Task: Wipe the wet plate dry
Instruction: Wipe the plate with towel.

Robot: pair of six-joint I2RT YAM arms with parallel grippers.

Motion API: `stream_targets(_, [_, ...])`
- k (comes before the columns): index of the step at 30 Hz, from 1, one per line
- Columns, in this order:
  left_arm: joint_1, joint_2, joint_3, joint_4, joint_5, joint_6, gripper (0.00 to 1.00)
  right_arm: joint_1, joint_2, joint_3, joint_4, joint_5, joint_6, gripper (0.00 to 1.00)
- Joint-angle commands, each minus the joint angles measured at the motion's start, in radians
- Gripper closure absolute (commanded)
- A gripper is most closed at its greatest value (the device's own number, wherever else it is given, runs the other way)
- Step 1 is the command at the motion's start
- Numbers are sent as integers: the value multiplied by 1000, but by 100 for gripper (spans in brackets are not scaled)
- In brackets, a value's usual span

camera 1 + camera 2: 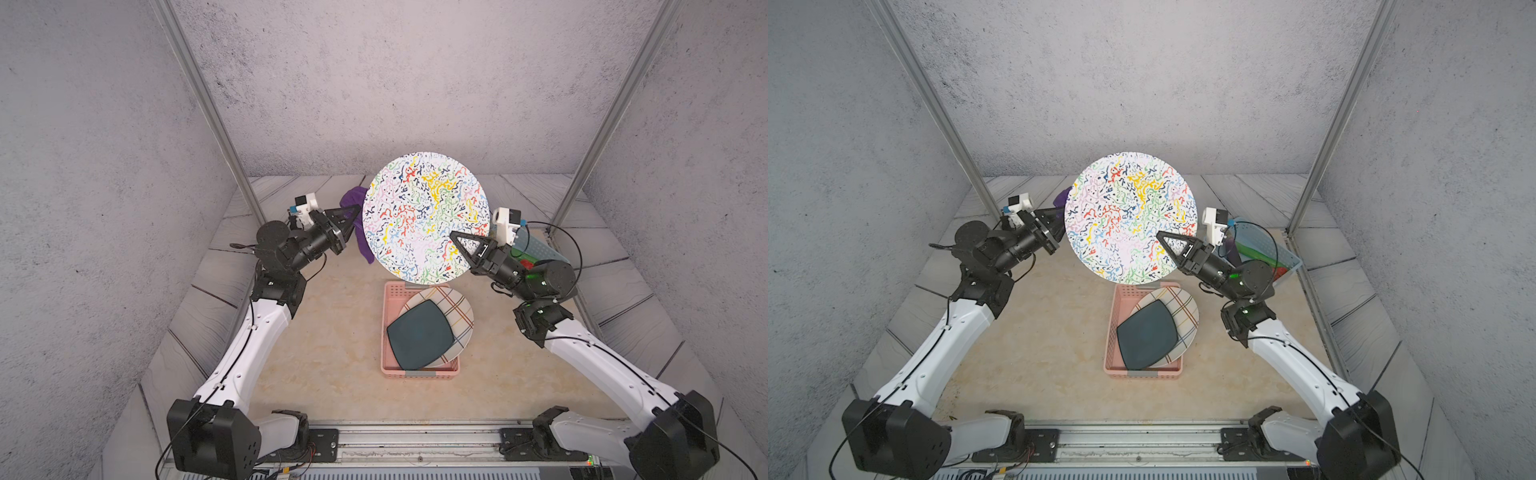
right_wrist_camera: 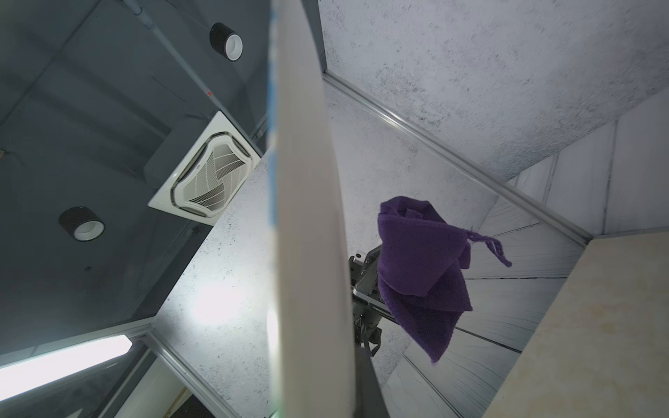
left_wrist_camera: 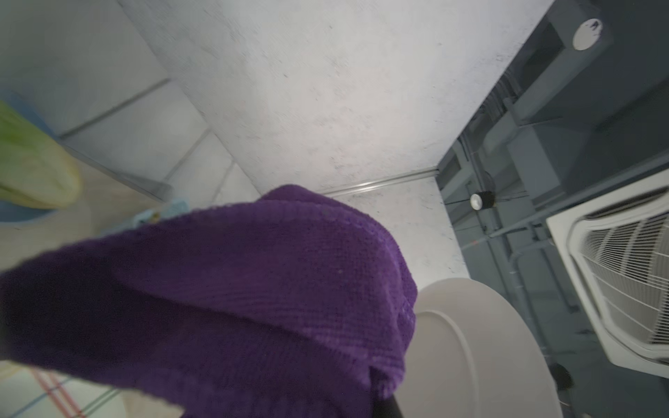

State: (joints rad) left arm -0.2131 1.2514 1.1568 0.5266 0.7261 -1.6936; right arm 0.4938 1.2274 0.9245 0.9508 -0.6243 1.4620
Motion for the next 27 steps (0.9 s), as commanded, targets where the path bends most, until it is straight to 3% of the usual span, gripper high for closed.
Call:
stream_targets(1, [-65,5,34,289,-43,-253,100,39,99,36,308,-1,174,100])
stream_targets(5, [-159,33,59,400,-101,-346,100,103,200,73,409,41,213,100])
stream_targets(9, [-312,-1,55,319,-110,-209,100,126,236,168,322,72,151,100])
stream_targets(12, [-405,-25,31,246,-128,-111,100,79,245,239,265,108,141,100])
stream_targets(14, [-394,-27,13,283,-141,-128,100,17,237,244,246,136,154,100])
stream_targets(17, [-307,-6,27,396,-147,-241,100,-47,198,197,222,133,154,100])
stream_targets(21, [-215,40,92,457,-155,-340,100,21,154,105,205,59,124,100])
stream_targets(25, [-283,90,131,465,-168,-320,100,158,164,87,220,125,65,100])
stream_targets(27, [-354,105,124,469,-178,-298,100,167,201,148,233,129,71,100])
